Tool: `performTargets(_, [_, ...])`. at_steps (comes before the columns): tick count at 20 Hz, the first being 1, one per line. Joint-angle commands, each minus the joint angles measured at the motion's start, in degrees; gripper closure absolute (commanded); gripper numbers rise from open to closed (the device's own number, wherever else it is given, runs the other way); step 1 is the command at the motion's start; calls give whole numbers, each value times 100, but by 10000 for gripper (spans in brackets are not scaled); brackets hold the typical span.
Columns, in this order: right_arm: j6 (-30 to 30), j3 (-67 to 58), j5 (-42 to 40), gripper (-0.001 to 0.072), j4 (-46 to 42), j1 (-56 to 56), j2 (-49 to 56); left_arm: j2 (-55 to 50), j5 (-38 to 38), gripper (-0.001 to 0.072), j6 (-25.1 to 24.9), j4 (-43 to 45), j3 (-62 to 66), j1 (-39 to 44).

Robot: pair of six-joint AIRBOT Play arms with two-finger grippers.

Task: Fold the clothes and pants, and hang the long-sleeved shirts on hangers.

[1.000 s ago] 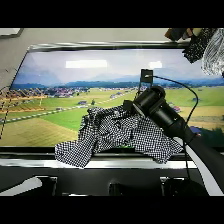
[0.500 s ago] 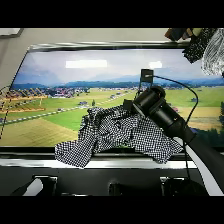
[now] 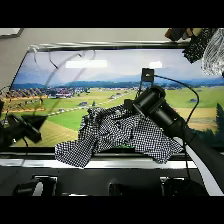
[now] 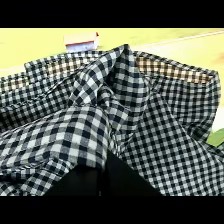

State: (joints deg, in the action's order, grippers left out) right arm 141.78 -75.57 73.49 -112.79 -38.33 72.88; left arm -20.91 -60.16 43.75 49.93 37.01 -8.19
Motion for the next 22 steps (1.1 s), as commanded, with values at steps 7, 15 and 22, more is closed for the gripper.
performTargets(7, [531, 0, 188, 683, -610, -2, 7, 1792, -1923, 688, 977, 122, -721, 529])
performTargets(15, [1143, 0, 234, 683, -822, -2, 199, 2540, -2870, 690, 2037, 98, -721, 533])
performTargets(22, [1423, 0, -2, 684, -828, -2, 365, 2529, -2876, 690, 2070, -337, -1137, 586])
